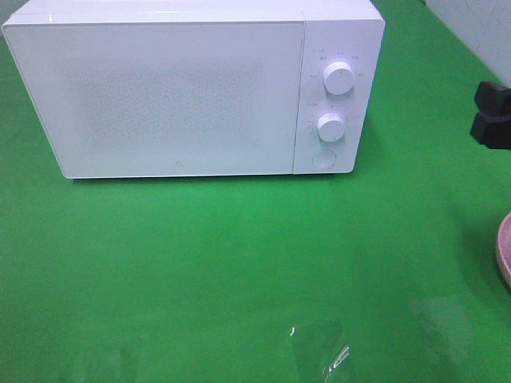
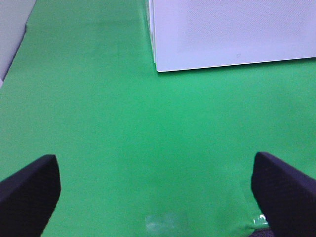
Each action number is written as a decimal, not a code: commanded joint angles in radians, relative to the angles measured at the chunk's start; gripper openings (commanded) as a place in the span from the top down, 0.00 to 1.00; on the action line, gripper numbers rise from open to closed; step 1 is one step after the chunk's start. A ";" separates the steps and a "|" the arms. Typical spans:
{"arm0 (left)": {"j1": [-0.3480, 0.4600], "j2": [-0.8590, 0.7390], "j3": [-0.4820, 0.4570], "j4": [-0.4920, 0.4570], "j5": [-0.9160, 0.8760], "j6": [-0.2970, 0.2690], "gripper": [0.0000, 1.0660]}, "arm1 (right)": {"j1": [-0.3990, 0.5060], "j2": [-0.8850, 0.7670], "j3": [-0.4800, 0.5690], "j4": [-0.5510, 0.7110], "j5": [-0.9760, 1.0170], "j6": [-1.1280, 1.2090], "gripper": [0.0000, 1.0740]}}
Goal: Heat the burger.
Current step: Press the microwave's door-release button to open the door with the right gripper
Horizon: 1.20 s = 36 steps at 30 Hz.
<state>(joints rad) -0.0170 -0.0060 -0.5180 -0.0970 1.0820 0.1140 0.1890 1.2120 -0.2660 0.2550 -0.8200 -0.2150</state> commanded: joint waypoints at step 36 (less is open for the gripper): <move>0.000 -0.017 0.002 -0.005 -0.011 -0.005 0.08 | 0.673 0.476 -0.148 0.590 -0.471 -0.166 0.30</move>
<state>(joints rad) -0.0170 -0.0060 -0.5180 -0.0970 1.0820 0.1140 0.8610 1.6740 -0.3930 0.8420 -1.2080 -0.3930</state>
